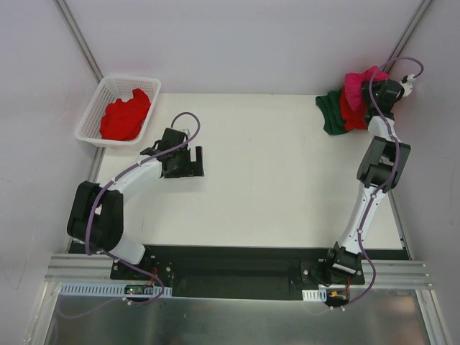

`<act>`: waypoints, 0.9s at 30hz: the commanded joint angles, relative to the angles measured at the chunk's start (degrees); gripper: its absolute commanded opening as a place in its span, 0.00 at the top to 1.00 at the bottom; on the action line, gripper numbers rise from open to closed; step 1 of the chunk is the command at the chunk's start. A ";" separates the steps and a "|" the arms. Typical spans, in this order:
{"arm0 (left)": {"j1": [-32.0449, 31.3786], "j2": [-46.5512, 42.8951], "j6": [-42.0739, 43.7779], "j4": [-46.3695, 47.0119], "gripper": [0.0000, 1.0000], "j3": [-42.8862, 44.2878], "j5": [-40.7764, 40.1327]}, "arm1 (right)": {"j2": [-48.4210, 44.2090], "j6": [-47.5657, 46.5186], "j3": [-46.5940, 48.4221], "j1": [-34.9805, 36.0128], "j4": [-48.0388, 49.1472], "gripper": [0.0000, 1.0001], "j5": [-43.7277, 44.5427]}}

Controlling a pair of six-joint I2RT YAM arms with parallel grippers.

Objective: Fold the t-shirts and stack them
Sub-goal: Put the neatly folded tshirt into the corner of the board with the right arm

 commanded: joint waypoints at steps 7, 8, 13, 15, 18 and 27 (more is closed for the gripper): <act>1.18 5.21 1.77 0.32 0.01 4.41 2.12 | 6.56 5.25 3.34 -0.50 5.38 0.96 1.00; 1.18 5.39 1.77 0.32 0.01 4.50 2.12 | 6.74 5.08 3.26 -0.50 5.29 0.88 0.91; 1.18 6.44 1.51 0.32 0.01 5.02 3.09 | 6.22 3.41 2.73 -0.50 4.59 0.32 0.56; 1.27 6.27 1.42 0.32 0.01 4.94 3.18 | 4.64 2.62 1.33 -0.50 4.50 0.27 0.82; 1.27 5.74 1.33 0.40 0.01 4.59 3.35 | 1.48 0.87 -1.30 -0.50 4.50 0.23 0.73; 1.27 1.70 1.33 1.81 0.01 2.65 4.32 | -13.27 -1.87 -16.49 -1.29 6.17 0.17 1.96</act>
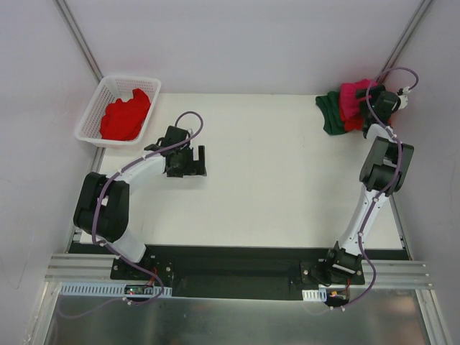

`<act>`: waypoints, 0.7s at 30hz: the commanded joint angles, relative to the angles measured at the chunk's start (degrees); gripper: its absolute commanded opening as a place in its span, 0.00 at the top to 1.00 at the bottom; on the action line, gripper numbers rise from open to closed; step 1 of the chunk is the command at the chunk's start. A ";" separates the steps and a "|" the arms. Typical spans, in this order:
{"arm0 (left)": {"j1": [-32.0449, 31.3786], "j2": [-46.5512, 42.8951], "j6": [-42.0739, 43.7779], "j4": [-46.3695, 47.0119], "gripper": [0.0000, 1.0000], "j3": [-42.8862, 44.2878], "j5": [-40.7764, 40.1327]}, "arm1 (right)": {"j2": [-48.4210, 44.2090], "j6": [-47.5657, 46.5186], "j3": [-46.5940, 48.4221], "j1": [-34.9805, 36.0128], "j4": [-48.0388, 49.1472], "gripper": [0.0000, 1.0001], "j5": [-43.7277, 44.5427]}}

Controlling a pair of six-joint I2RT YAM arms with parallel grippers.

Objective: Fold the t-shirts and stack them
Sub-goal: Put the neatly folded tshirt into the corner of the board with the right arm

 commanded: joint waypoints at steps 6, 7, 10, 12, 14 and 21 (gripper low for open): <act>0.46 -8.92 0.66 1.66 0.01 -1.94 2.01 | -18.44 -3.47 -13.93 -1.43 3.50 0.17 1.29; 0.46 -9.36 0.66 1.66 0.01 -2.12 2.18 | -20.63 -3.73 -16.64 -1.43 3.50 0.16 1.20; 0.46 -11.12 0.22 1.75 0.01 -2.38 2.44 | -24.15 -4.61 -20.78 -1.51 3.24 0.16 1.11; 0.46 -11.91 -0.04 1.83 0.01 -2.47 2.53 | -27.58 -6.01 -24.48 -1.60 2.80 0.16 0.58; 0.37 -12.53 -0.31 1.92 0.01 -2.74 2.53 | -30.91 -7.33 -27.46 -1.60 1.66 0.16 0.23; -0.06 -12.62 -0.92 3.68 0.01 -3.97 3.06 | -34.28 -11.72 -27.49 -2.04 -0.01 0.18 -3.81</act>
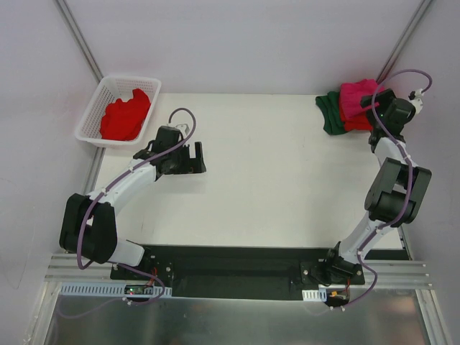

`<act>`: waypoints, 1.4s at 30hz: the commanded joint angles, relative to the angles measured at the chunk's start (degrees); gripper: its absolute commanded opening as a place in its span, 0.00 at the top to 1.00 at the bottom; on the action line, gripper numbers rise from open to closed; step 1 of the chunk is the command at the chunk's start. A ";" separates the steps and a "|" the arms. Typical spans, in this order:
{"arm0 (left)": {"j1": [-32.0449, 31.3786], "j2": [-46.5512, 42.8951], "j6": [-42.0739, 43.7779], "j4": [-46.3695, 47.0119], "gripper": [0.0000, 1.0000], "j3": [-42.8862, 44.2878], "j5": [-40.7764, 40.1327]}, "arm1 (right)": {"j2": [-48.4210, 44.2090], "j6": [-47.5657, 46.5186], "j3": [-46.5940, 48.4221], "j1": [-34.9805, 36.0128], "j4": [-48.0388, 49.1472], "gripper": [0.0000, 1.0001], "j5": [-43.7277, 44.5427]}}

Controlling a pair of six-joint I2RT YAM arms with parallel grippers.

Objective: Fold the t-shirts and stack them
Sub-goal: Put the neatly folded tshirt into the corner of the board with the right arm

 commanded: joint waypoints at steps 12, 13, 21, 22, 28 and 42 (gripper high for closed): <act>-3.12 5.49 -0.59 4.33 0.01 3.66 0.48 | 11.23 -6.93 19.68 -1.78 -3.22 0.92 -13.92; -3.21 5.84 -0.68 4.41 0.01 3.84 0.56 | 13.77 -7.37 22.48 -1.70 -4.62 0.97 -14.27; -3.38 10.76 -0.42 5.12 0.01 6.21 0.74 | 26.09 -12.82 36.82 -1.78 -11.14 0.99 -18.85; -3.39 11.38 -0.33 5.12 0.01 6.56 1.00 | 27.14 -13.09 37.79 -1.78 -11.05 0.99 -18.93; -3.39 15.60 -0.95 5.21 0.01 8.67 1.62 | 34.70 -13.70 46.84 -1.78 -12.10 0.99 -19.38; -3.39 20.79 -1.12 5.21 0.01 12.19 2.76 | 40.25 -10.71 48.62 -2.49 -14.47 0.99 -18.76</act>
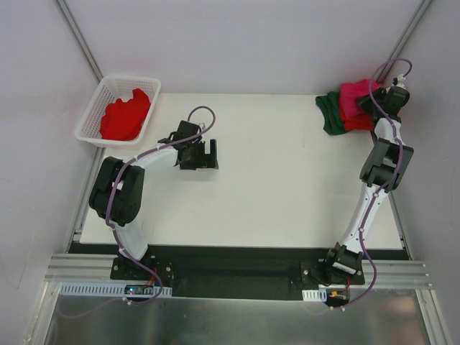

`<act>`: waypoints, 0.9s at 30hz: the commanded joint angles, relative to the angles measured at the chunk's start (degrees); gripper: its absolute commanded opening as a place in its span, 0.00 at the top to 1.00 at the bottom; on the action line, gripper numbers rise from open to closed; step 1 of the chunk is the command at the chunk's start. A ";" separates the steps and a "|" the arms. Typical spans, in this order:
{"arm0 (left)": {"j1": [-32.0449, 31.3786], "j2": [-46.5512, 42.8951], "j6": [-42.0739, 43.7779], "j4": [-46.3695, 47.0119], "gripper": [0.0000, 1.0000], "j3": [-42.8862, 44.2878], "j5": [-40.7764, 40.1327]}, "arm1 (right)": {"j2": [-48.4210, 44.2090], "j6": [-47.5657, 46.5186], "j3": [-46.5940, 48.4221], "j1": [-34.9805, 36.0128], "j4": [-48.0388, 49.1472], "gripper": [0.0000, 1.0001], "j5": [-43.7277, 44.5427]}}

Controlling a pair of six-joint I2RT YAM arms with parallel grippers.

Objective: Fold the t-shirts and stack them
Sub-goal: Put the neatly folded tshirt into the corner of the board with the right arm

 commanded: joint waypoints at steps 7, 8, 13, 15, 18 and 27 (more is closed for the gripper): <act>-0.59 0.07 -0.14 0.42 0.01 2.18 1.71 | -0.65 -0.12 -3.12 -0.72 -2.70 0.99 -1.58; -0.59 0.07 -0.14 0.42 0.01 2.18 1.80 | -0.47 -0.21 -3.03 -0.72 -2.88 0.99 -1.93; -0.59 -0.55 -0.05 0.51 0.01 2.00 1.54 | -1.61 -0.91 -3.47 -0.72 -3.06 0.99 -2.81; -0.59 -0.81 0.04 0.42 0.01 1.91 1.63 | -2.49 -0.74 -3.90 -0.72 -1.67 0.99 -3.43; -0.59 -0.81 -0.05 0.42 0.01 2.00 1.63 | -4.95 0.49 -4.70 -0.81 0.79 0.99 -3.87; -0.59 -0.29 -0.32 0.51 0.01 3.93 2.42 | -7.68 4.27 -3.99 -1.95 5.81 0.99 -4.66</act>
